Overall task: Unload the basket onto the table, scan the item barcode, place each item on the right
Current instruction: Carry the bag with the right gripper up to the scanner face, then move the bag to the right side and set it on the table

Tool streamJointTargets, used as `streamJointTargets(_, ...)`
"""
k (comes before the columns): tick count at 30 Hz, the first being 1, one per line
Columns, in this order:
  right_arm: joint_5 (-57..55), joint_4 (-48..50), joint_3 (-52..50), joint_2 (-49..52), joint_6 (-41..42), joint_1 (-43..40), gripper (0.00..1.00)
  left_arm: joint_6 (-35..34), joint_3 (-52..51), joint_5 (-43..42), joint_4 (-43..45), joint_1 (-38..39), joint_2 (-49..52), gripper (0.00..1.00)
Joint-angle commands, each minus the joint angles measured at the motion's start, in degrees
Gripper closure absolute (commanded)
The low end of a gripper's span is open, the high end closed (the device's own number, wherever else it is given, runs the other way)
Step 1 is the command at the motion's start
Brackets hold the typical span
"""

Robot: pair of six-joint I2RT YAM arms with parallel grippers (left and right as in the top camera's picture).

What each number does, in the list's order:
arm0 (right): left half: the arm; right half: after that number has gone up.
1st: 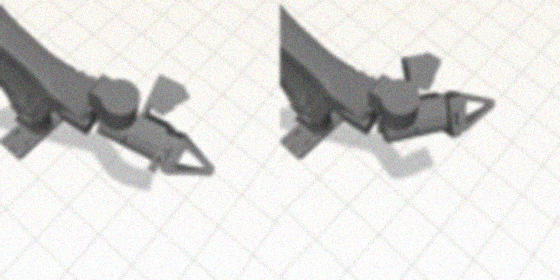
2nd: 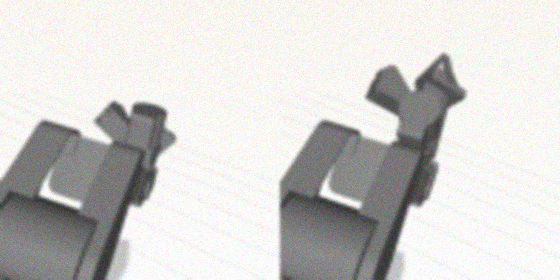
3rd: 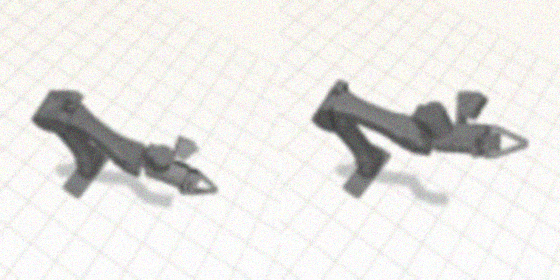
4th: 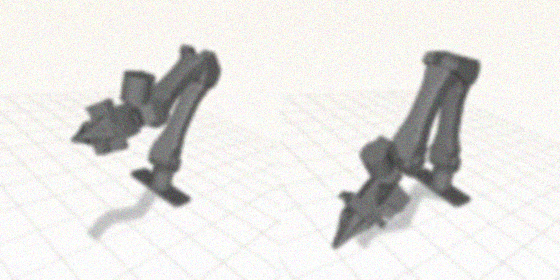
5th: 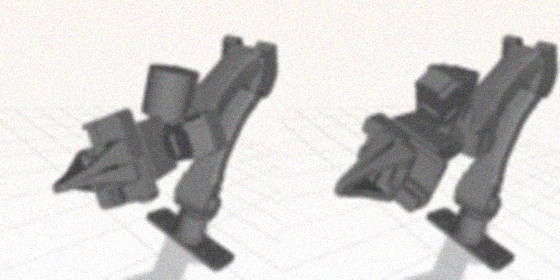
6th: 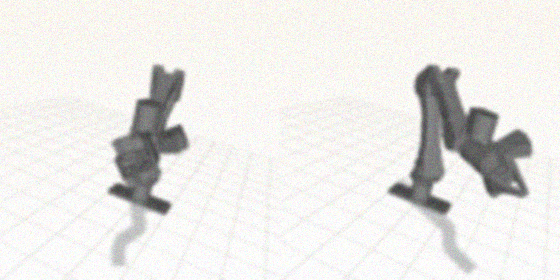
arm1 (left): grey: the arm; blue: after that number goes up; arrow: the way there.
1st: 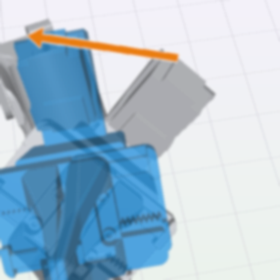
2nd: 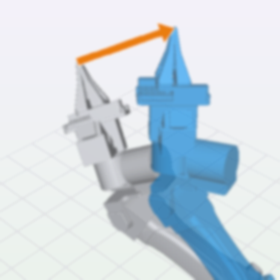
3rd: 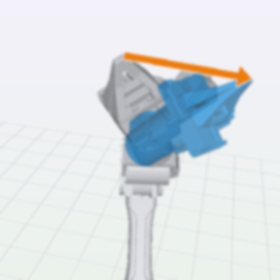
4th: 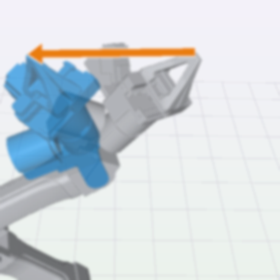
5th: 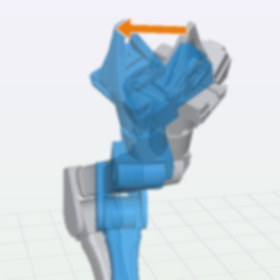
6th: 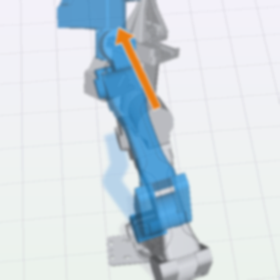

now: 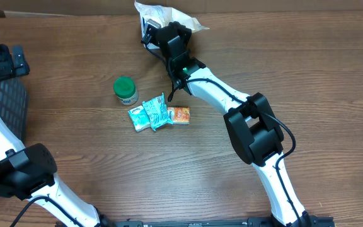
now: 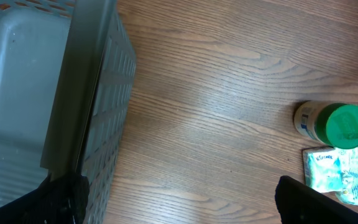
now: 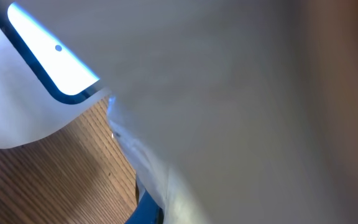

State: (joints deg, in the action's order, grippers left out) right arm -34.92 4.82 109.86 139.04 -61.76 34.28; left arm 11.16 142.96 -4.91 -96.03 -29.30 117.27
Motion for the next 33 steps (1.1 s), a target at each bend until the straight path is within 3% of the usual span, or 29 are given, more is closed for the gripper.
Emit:
streamJointTargets(1, -0.5, 0.5, 0.8, -0.8, 1.0, 1.0, 0.96, 1.3, 1.1, 0.0, 0.1, -0.3, -1.6, 0.01)
streamJointTargets(7, -0.6, -1.9, 0.8, -5.5, 9.6, 1.7, 0.96, 1.3, 1.1, 0.0, 0.1, -0.3, -1.6, 0.00)
streamJointTargets(13, 2.7, -11.9, 0.8, -16.4, 19.8, 1.7, 0.96, 1.3, 1.1, 0.0, 0.1, -0.3, -1.6, 0.01)
streamJointTargets(17, 13.9, -34.0, 0.8, -33.7, 41.0, 1.2, 0.96, 1.3, 1.1, 0.0, 0.1, -0.3, -1.6, 0.00)
streamJointTargets(23, 34.4, -54.3, 0.8, -47.1, 58.7, -4.5, 0.96, 1.3, 1.1, 0.0, 0.1, -0.3, -1.6, 0.00)
streamJointTargets(28, 49.5, -69.3, 0.8, -51.6, 62.2, -15.1, 0.96, 1.3, 1.1, 0.0, 0.1, -0.3, -1.6, 0.00)
streamJointTargets(33, 59.7, -79.8, 0.7, -49.7, 62.2, -25.9, 0.96, 1.3, 1.1, 0.0, 0.1, -0.3, -1.6, 0.00)
